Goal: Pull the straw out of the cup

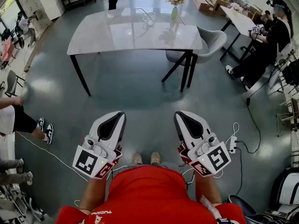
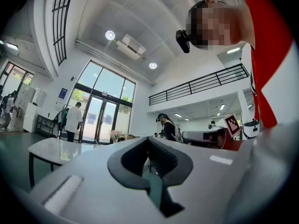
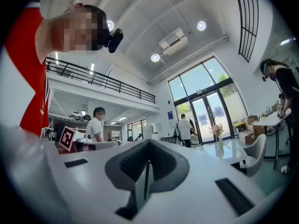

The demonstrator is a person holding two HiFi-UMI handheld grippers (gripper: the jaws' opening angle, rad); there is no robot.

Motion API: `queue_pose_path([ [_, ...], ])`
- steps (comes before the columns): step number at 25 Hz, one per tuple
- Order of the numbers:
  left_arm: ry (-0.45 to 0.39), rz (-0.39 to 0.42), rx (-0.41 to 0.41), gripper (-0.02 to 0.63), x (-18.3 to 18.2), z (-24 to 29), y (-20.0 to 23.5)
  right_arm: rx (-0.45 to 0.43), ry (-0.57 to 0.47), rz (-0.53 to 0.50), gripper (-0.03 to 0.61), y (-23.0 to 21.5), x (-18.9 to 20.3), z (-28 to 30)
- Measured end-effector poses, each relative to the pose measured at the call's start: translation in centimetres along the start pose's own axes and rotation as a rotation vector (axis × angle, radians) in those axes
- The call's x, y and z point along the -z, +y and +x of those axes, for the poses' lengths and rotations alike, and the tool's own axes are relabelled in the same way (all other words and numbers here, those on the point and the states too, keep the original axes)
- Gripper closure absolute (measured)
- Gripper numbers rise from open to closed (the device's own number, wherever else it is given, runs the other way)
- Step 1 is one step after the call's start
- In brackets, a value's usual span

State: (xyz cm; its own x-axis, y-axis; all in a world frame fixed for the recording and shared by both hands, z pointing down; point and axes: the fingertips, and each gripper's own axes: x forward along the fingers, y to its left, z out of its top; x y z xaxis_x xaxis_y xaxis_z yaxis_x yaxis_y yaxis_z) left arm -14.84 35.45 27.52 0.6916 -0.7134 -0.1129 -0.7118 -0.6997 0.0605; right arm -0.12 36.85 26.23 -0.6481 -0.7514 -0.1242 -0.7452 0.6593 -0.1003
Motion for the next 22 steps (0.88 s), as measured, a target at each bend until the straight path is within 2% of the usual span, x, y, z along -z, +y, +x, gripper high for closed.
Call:
queue_pose_path([
  [10, -0.006, 0.006, 0.0, 0.609, -0.1, 0.2, 0.4, 0.004, -0.003, -0.004, 0.578, -0.2, 0.1, 0.5],
  [16, -0.008, 0.007, -0.002, 0.609, -0.2, 0.7, 0.2, -0.023, -0.012, 0.001, 0.578, -0.2, -0.3, 0.5],
  [22, -0.01, 0.003, -0.01, 0.609, 0.2, 1.6, -0.2, -0.006, -0.01, -0.008, 0.578, -1.5, -0.1, -0.1],
])
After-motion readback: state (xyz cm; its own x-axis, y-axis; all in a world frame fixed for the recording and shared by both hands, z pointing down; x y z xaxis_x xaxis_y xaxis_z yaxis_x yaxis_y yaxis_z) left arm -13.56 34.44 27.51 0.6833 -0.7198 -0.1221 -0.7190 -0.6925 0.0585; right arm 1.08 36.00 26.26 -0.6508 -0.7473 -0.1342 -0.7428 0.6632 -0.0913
